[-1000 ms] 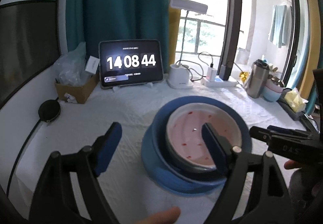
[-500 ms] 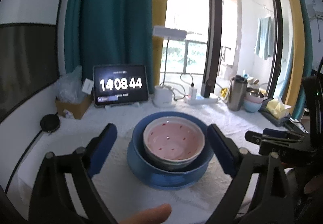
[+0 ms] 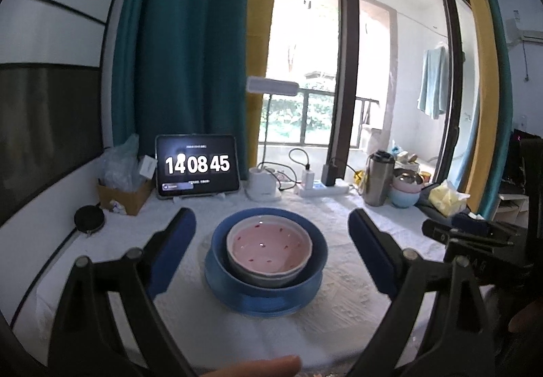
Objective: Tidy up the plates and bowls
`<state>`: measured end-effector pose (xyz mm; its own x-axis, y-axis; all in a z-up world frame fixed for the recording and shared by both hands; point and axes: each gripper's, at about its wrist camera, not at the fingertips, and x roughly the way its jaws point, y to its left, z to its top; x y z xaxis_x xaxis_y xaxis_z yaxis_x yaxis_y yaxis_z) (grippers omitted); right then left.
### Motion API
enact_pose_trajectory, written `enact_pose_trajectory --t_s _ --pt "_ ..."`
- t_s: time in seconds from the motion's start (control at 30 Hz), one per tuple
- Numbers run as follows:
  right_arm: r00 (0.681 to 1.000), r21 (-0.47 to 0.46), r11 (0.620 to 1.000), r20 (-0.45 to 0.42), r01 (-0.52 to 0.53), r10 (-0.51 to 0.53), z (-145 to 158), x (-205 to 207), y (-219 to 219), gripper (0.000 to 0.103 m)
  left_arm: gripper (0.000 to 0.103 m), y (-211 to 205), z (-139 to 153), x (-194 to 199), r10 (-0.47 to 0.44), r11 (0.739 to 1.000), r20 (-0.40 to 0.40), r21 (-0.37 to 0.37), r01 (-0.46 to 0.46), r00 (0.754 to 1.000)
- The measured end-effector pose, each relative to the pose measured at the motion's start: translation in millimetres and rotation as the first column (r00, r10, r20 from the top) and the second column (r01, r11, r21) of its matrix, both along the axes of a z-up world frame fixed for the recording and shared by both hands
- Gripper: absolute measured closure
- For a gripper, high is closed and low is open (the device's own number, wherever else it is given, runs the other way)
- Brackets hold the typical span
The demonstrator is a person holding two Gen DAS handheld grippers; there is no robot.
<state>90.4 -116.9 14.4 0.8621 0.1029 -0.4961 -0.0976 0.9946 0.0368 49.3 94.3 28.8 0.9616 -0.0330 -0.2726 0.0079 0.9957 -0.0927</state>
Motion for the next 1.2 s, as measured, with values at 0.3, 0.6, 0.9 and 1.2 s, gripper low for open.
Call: enact_pose_trajectory --t_s 0.3,0.6,0.9,1.2 --pt "0.996 -0.006 1.0 0.081 0.026 -0.025 23 -30 -15 0.042 0.011 -7 20 -23 -0.023 1.0 0.069 0.011 0.022 0.997" --pt "0.987 -0.015 0.999 0.155 0.044 -0.041 47 -57 -18 0.042 0.01 -4 44 -50 0.016 1.0 0.175 0.02 -0.019 0.984" --pt "0.978 -0.011 0.997 0.198 0.074 -0.07 62 -74 -26 0.042 0.01 -4 48 -52 0.018 0.999 0.173 0.041 -0.025 0.985" --pt "0.977 -0.001 0.996 0.194 0.091 -0.089 62 -72 -31 0.042 0.01 -6 44 -50 0.002 0.999 0.14 0.033 -0.007 0.99"
